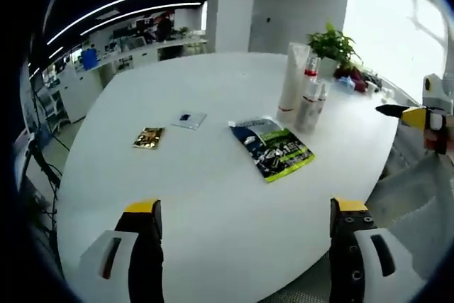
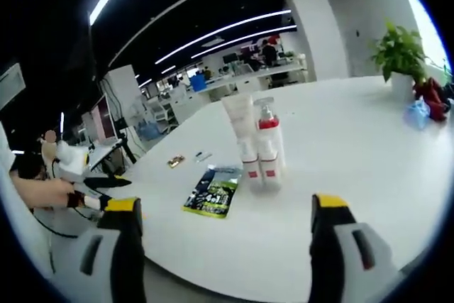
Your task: Arrange the skincare products in the storage area until every visible bottle or jar stands upright without overlapping.
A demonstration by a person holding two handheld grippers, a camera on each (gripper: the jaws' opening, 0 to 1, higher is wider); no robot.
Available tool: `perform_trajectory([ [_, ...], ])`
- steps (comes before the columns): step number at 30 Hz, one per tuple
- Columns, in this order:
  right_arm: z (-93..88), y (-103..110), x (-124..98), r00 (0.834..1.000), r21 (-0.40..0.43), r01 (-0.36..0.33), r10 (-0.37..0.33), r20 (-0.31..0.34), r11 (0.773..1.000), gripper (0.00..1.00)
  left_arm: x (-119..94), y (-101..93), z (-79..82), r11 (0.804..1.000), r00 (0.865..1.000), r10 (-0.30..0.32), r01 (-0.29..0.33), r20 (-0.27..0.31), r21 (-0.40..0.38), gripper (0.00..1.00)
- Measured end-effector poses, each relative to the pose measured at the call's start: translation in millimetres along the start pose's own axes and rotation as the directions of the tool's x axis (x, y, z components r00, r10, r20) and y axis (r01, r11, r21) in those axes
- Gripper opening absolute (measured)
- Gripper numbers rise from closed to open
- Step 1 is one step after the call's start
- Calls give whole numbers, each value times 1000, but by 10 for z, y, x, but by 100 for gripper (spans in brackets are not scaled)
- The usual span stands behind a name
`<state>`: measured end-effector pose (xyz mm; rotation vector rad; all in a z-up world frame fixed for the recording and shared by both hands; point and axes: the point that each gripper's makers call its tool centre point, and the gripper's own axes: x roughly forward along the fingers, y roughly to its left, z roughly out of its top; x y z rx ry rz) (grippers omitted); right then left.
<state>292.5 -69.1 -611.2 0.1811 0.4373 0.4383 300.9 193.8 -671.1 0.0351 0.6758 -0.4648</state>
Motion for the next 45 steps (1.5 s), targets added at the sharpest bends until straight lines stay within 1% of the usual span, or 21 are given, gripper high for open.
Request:
perform_trajectory([
  [5, -12, 18, 12, 1000, -28, -3, 3, -4, 1000, 100, -115, 49, -26, 1000, 1000, 11, -11, 12, -10, 97],
  [6, -11, 17, 11, 1000, -29, -3, 3, -3, 1000, 100, -140, 66, -29, 1000, 1000, 19, -18, 14, -13, 97],
  [7, -11, 11, 10, 1000, -26, -1, 1, -1, 1000, 100, -172, 115, -31, 999, 999, 39, -39, 20, -26, 97],
  [12, -13, -20, 8, 1000, -23, 12, -12, 5, 1000, 100, -286, 246, -23, 995, 997, 74, -72, 34, -66, 97],
  [15, -1, -22, 6, 1000, -24, 16, -16, 10, 1000, 100, -312, 271, 28, 995, 995, 85, -82, 53, -54, 97],
  [17, -1, -38, 4, 1000, -22, 22, -22, 10, 1000, 100, -316, 284, 15, 995, 995, 91, -89, 44, -53, 97],
  [20, 1, -41, 4, 1000, -18, 23, -23, 12, 1000, 100, -316, 295, 10, 994, 995, 93, -90, 43, -66, 97],
  [30, -11, -37, 11, 1000, -19, 19, -19, 4, 1000, 98, -259, 316, 19, 995, 996, 85, -83, 27, -57, 97],
  [39, 4, -58, 8, 999, -12, 30, -30, 14, 999, 99, -178, 488, 115, 995, 996, 91, -91, 7, -40, 97],
  [42, -2, -59, 10, 999, -11, 31, -31, 10, 999, 99, -128, 549, 151, 995, 995, 100, -100, 1, -29, 97],
  [45, -11, -66, 10, 999, -13, 35, -35, 5, 999, 99, -70, 584, 172, 995, 995, 95, -95, -10, -21, 97],
])
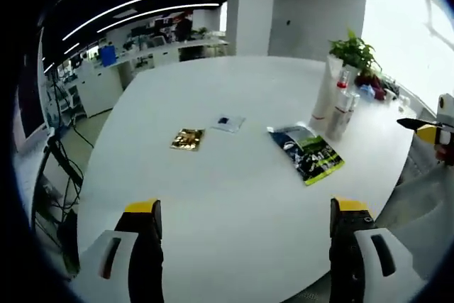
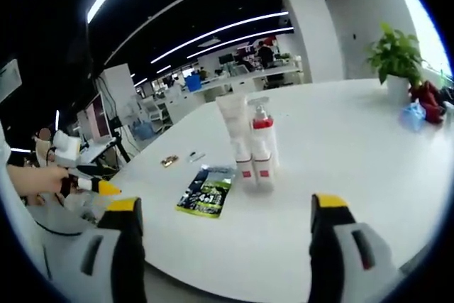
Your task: Arrange the skincare products in the storage area until every visible bottle or jar stands upright without overlapping.
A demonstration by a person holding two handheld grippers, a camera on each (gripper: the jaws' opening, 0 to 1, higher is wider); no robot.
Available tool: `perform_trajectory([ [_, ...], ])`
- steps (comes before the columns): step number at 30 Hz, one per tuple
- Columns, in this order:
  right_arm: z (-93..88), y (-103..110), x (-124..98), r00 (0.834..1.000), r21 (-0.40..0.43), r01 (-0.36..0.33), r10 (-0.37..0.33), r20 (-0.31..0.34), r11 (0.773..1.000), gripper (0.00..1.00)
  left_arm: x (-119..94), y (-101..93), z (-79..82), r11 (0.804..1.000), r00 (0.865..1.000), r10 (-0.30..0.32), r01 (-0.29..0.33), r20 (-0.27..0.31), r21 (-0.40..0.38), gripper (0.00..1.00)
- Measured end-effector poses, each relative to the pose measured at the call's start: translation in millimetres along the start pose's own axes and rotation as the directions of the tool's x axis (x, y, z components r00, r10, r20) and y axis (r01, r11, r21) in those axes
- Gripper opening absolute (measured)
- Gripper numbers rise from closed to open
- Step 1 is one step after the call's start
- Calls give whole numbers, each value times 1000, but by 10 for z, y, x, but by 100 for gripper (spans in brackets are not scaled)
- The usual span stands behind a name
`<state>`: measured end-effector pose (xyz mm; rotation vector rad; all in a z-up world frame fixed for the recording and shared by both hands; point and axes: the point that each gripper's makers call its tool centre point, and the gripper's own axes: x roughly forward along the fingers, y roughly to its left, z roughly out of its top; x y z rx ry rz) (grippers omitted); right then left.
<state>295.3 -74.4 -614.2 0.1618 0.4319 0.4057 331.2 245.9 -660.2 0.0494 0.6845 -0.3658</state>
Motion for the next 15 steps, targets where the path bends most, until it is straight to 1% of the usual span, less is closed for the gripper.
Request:
perform_trajectory([
  [4, -8, -12, 2, 1000, 3, 6, -6, -6, 1000, 97, 90, 48, 38, 1000, 1000, -5, 6, -14, 23, 97],
  [12, -18, -32, 12, 1000, 5, 16, -16, -15, 1000, 97, 325, 183, 101, 999, 999, 1, 1, -49, 33, 95],
  [15, -23, -39, 13, 1000, 9, 21, -20, -17, 1000, 97, 397, 205, 124, 999, 998, -2, 4, -60, 39, 95],
])
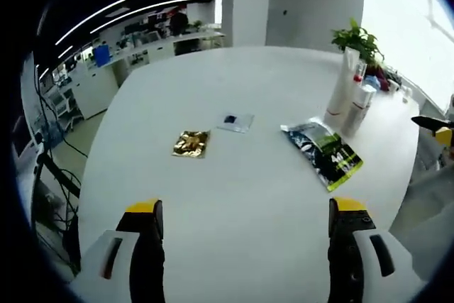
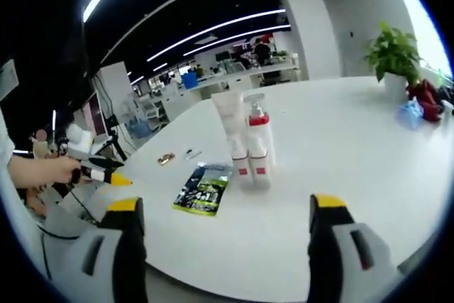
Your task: Arrange the skincare products in the storage area until every visible bottle or jar stands upright without overlapping.
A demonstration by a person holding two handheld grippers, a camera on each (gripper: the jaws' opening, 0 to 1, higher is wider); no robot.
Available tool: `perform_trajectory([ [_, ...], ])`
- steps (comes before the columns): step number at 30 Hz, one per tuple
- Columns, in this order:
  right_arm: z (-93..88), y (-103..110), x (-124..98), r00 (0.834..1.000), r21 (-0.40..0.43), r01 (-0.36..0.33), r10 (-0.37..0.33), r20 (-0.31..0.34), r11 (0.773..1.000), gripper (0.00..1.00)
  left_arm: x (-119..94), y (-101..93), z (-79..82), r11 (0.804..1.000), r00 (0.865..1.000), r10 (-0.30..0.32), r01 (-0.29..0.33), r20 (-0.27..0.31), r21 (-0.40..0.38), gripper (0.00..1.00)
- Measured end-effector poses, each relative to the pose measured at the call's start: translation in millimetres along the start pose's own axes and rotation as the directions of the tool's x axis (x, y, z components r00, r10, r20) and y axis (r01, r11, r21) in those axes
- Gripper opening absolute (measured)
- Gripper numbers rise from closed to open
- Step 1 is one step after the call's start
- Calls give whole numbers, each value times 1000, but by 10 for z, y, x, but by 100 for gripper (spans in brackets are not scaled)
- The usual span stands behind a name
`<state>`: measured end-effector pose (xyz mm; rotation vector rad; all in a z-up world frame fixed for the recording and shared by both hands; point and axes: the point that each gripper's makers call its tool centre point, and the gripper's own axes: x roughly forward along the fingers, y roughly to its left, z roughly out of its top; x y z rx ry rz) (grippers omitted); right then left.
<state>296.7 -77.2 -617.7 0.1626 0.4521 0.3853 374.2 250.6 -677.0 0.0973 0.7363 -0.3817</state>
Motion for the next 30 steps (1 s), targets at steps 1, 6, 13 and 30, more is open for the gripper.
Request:
perform_trajectory([
  [1, -1, -4, 0, 1000, 1, 2, -2, -1, 1000, 97, 38, 7, 20, 1000, 1000, -3, 3, -3, 3, 95],
  [6, -15, -14, 9, 1000, 2, 6, -6, -11, 1000, 97, 199, 71, 89, 1000, 1000, -6, 6, -19, 13, 95],
  [13, -36, -14, 22, 1000, 9, 5, -5, -24, 1000, 96, 416, 169, 169, 1000, 999, -6, 7, -39, 28, 94],
  [30, -65, -97, 27, 999, 46, 37, -35, -36, 998, 94, 949, 622, 288, 996, 994, 15, -6, -112, 84, 88],
])
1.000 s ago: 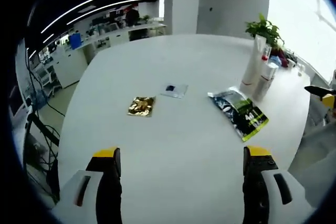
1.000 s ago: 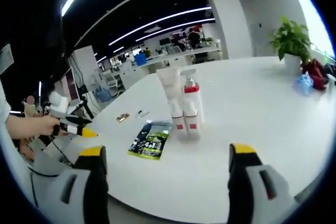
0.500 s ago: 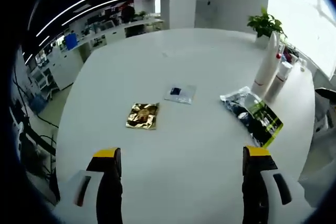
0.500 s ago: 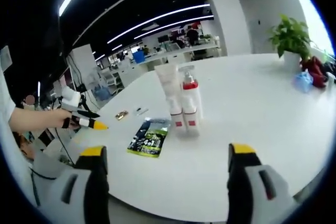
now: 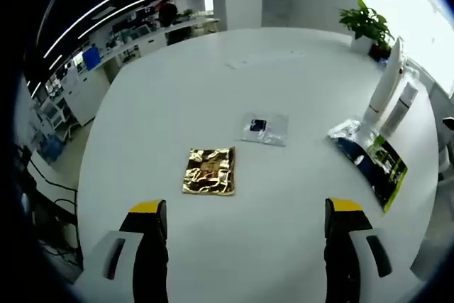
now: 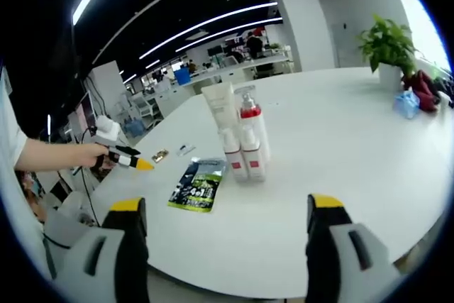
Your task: Arrange the skincare products in the storage area until every visible bottle or jar stands upright without overlapping.
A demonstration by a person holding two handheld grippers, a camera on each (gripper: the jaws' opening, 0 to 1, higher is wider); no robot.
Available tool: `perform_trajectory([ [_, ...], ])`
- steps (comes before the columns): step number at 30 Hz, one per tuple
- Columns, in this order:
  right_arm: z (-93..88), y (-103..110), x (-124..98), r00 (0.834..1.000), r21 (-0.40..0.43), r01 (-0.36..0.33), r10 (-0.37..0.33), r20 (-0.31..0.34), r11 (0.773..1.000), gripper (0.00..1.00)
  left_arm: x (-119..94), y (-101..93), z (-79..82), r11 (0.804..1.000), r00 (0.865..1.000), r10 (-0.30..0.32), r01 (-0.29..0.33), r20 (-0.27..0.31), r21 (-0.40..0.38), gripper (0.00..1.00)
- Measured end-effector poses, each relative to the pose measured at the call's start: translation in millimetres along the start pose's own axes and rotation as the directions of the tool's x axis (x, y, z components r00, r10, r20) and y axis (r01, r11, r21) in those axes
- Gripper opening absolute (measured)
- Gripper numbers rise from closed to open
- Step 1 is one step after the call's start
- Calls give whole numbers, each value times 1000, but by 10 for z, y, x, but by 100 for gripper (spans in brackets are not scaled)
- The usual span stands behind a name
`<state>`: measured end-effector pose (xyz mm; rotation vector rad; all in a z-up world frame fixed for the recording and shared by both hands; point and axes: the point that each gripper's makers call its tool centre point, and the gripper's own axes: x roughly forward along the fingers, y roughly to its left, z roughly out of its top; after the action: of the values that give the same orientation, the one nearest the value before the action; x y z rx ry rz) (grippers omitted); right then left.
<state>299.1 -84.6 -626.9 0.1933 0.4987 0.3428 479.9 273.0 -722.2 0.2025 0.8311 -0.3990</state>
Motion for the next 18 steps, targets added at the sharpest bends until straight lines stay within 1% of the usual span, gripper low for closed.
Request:
perform_trajectory([
  [4, -13, -12, 6, 1000, 3, 4, -4, -6, 1000, 94, 91, 118, 8, 1000, 1000, 9, -9, -22, 5, 86],
  [10, -28, -17, 16, 1000, 1, 9, -9, -16, 1000, 93, 231, 260, 59, 1000, 999, 15, -16, -36, -22, 82],
  [13, -35, -21, 19, 1000, 1, 12, -12, -19, 1000, 93, 283, 285, 62, 1000, 999, 13, -14, -47, -19, 78],
  [18, -40, -29, 20, 1000, -1, 16, -16, -22, 1000, 92, 334, 300, 97, 1000, 999, 1, -1, -52, -10, 70],
])
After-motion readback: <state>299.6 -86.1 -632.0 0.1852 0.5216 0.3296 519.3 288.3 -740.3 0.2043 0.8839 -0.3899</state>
